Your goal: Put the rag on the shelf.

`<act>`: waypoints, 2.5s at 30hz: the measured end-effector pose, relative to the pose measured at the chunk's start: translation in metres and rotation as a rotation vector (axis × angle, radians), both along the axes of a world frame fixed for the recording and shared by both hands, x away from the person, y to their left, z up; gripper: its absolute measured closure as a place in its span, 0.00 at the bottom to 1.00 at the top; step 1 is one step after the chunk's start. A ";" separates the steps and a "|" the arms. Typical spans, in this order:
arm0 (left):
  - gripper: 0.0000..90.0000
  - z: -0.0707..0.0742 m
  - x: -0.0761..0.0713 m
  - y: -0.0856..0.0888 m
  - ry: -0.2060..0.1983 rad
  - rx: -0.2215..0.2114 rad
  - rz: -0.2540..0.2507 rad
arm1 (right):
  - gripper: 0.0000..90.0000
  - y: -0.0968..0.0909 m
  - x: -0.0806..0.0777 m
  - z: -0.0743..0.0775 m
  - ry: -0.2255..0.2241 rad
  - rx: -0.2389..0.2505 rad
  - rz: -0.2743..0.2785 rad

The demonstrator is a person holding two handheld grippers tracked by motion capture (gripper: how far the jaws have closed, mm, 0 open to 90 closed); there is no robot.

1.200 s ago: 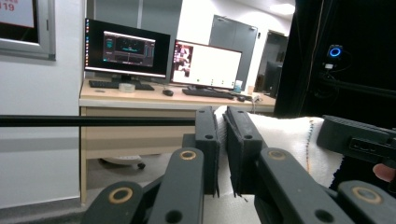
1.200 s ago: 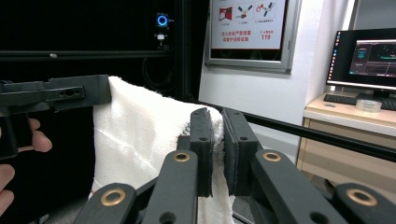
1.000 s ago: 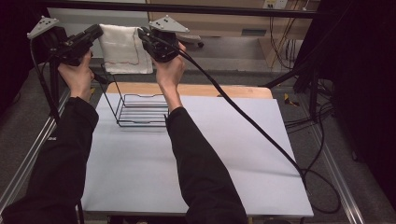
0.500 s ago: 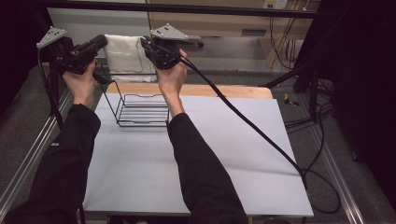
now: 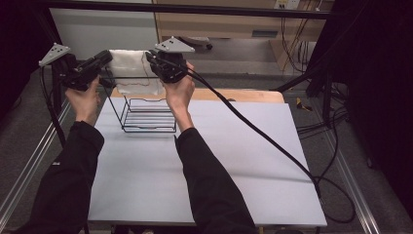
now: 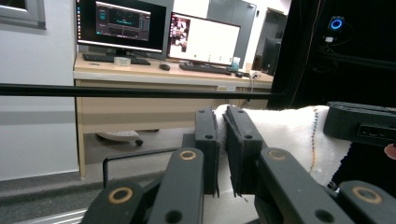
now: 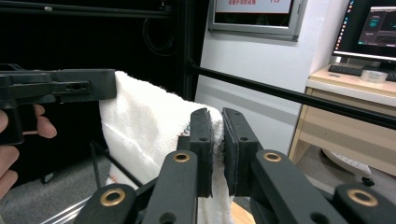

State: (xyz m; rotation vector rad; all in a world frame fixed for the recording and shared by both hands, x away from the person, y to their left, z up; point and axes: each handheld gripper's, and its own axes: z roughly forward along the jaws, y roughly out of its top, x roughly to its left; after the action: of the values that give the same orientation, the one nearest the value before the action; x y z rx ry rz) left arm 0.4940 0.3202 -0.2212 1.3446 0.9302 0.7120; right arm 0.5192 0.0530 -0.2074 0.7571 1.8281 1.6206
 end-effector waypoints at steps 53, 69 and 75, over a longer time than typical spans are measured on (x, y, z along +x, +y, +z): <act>0.94 0.004 -0.046 0.018 0.108 0.074 -0.038 | 0.92 -0.007 -0.038 -0.039 0.026 -0.095 0.118; 1.00 -0.016 -0.032 -0.005 0.210 0.184 -0.116 | 0.91 -0.008 -0.040 -0.045 0.029 -0.115 0.124; 1.00 -0.026 -0.031 -0.007 0.229 0.196 -0.123 | 0.89 -0.009 -0.041 -0.047 0.040 -0.125 0.131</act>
State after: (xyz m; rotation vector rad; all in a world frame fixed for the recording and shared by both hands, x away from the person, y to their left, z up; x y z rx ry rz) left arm 0.4631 0.3134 -0.2470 1.6682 0.9669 0.5733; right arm 0.4786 0.0440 -0.2546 0.6311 2.0237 1.5642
